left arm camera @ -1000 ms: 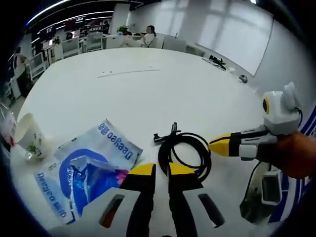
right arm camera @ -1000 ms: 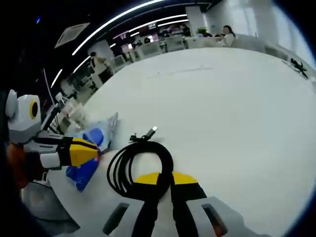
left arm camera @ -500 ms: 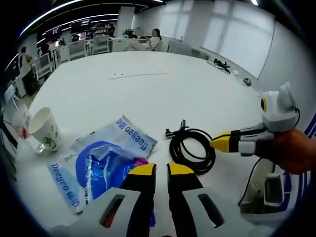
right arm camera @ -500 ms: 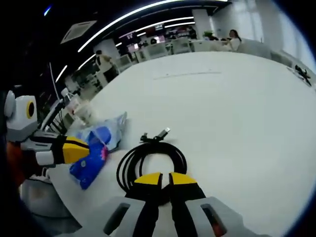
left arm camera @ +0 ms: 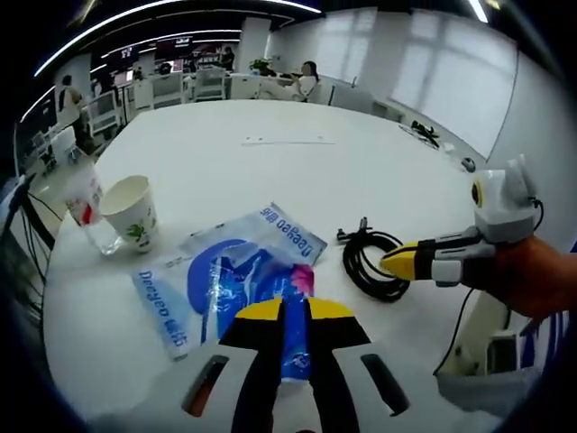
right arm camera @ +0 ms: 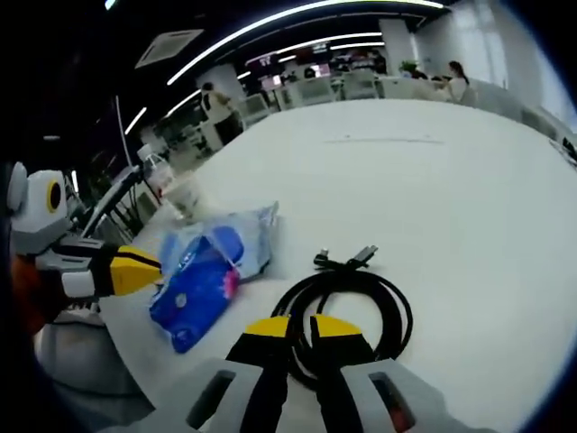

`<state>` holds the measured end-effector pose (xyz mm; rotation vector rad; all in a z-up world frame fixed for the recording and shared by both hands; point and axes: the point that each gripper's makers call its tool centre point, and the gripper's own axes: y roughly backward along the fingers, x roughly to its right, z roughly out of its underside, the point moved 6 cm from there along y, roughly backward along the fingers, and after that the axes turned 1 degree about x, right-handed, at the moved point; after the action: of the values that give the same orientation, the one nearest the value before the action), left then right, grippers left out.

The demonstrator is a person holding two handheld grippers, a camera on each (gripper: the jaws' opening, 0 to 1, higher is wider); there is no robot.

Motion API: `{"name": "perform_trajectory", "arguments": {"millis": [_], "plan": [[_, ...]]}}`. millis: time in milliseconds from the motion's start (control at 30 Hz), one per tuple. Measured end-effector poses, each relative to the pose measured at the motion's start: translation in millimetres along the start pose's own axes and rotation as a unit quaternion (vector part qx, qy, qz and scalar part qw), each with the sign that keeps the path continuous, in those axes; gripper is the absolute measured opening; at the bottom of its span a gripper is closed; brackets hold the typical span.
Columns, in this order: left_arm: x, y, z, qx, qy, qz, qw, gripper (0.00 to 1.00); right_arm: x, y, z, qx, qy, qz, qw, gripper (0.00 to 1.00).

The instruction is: Arrange the tabletop items into an orderly group along one side of the table until the central work area is clear of visible clutter.

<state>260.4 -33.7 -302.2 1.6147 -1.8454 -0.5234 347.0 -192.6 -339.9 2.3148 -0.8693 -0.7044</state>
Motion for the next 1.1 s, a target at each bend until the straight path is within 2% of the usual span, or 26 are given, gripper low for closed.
{"name": "perform_trajectory", "arguments": {"millis": [200,400,467,733,900,1100], "plan": [[-12.9,15.1,13.0,0.001,0.026,-0.018,0.9995,0.06,-13.8,-4.0,-4.3,-0.004,0.018,-0.016,0.9997,0.06],[-23.7,30.0,32.8,-0.004,0.075,-0.044,0.9962,0.07,-21.9,-9.1,-8.7,-0.009,0.034,-0.029,0.9989,0.09],[-22.6,36.7,40.3,-0.004,0.086,-0.050,0.9950,0.07,-24.2,-12.3,-11.4,-0.010,0.041,-0.034,0.9985,0.10],[-21.0,41.5,49.1,-0.012,0.118,-0.057,0.9913,0.11,-29.1,-22.2,-17.8,-0.022,0.067,-0.052,0.9962,0.13],[-16.1,38.0,58.8,-0.020,0.152,-0.054,0.9867,0.14,-33.3,-28.8,-22.5,-0.029,0.082,-0.061,0.9944,0.16],[-11.4,36.1,65.0,-0.028,0.172,-0.056,0.9831,0.16,-43.0,-35.3,-25.6,-0.041,0.102,-0.074,0.9912,0.22]]}}
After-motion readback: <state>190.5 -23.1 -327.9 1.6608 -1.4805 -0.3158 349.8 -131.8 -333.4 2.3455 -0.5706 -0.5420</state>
